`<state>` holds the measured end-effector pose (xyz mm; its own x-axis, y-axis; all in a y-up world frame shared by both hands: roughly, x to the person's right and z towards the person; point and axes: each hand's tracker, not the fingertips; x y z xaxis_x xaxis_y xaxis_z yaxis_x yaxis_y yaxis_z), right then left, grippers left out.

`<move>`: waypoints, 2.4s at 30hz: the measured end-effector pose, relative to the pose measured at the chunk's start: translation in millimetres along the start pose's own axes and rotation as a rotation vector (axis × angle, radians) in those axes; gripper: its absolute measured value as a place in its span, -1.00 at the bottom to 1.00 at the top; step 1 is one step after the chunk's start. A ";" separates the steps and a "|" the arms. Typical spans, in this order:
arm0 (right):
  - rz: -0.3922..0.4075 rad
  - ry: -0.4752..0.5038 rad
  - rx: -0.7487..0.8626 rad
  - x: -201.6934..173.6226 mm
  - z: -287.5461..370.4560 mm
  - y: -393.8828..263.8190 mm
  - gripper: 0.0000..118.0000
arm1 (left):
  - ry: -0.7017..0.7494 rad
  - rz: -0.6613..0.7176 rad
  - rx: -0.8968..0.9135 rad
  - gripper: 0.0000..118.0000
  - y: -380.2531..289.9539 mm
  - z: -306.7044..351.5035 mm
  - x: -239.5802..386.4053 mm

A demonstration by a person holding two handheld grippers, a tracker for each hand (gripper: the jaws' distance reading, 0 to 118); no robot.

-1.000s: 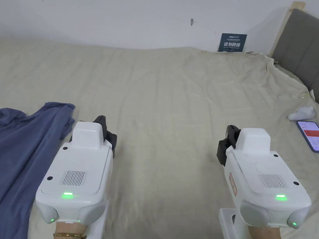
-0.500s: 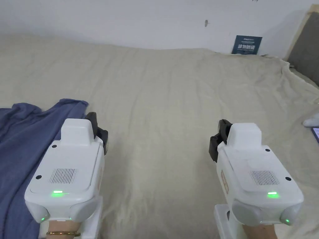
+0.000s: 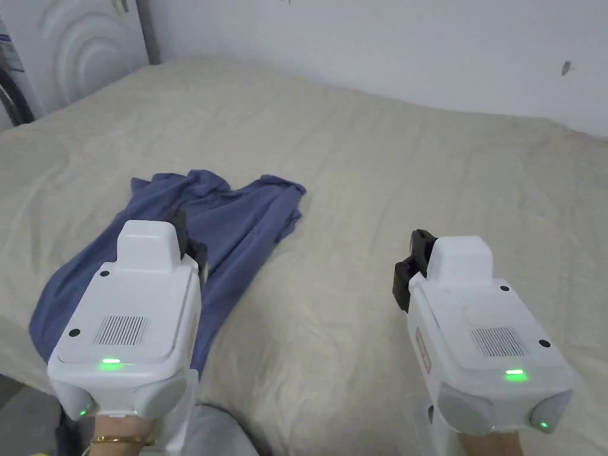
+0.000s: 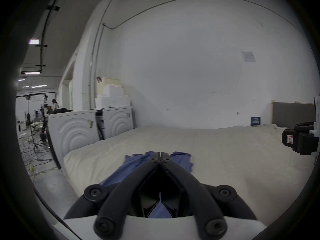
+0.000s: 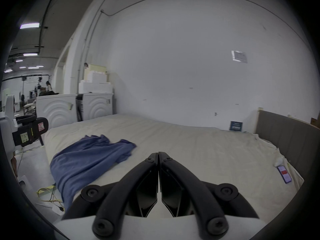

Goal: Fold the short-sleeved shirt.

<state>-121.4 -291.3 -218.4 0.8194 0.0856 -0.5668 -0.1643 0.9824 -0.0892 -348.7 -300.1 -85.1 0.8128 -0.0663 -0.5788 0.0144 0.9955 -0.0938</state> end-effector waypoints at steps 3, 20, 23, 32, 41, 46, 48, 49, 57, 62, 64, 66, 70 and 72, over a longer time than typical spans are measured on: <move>0.010 0.025 -0.003 -14.7 -4.8 0.7 -1.00 | 0.040 0.001 -0.007 -1.00 -2.9 6.6 -16.8; 0.016 0.097 -0.031 -37.8 -22.7 -2.0 -1.00 | 0.037 0.050 -0.165 0.50 -12.0 -34.5 -50.5; 0.017 0.101 -0.035 -38.0 -29.3 -1.0 -1.00 | 0.025 0.054 -0.210 1.00 -8.4 -60.2 -54.3; 0.006 0.110 -0.058 -40.4 -60.4 1.8 -1.00 | -0.146 -0.046 -0.569 1.00 -8.9 -207.7 -43.9; -0.023 0.088 -0.117 -19.3 -107.5 -19.5 -1.00 | -0.180 -0.089 -0.892 1.00 -51.1 -368.1 -11.8; -0.038 0.080 -0.175 -5.5 -122.5 -39.4 -1.00 | -0.164 -0.144 -0.941 0.63 -71.1 -405.7 2.7; -0.032 0.079 -0.199 -1.1 -126.1 -46.6 -1.00 | -0.179 -0.141 -1.038 0.35 -81.1 -416.9 5.9; -0.031 0.077 -0.209 1.2 -126.5 -50.7 -1.00 | -0.174 -0.130 -1.064 0.31 -85.6 -419.5 6.8; -0.114 0.044 -0.261 10.6 -123.2 -64.2 -1.00 | -0.197 0.043 -1.072 -1.00 -81.4 -407.9 0.8; -0.093 0.034 -0.248 17.6 -97.8 -51.1 -1.00 | -0.116 0.025 -0.915 -1.00 -66.2 -377.7 4.3; -0.075 0.016 -0.221 21.6 -82.7 -43.2 -1.00 | -0.092 -0.010 -0.793 -1.00 -45.9 -357.5 2.2; -0.073 0.003 -0.197 26.5 -65.2 -34.3 -1.00 | -0.058 0.015 -0.720 -1.00 -24.1 -340.1 -2.6; -0.060 -0.032 -0.146 36.0 -28.3 -20.3 -1.00 | -0.028 0.074 -0.597 -1.00 25.7 -302.7 -24.9; -0.061 -0.040 -0.132 39.8 -13.1 -16.4 -1.00 | -0.025 0.102 -0.562 -1.00 47.9 -284.1 -38.8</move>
<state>-93.3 -306.1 -250.2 0.8508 0.0351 -0.5243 -0.1818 0.9558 -0.2311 -545.0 -269.2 -297.3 0.8073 0.0365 -0.5891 -0.3714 0.8071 -0.4589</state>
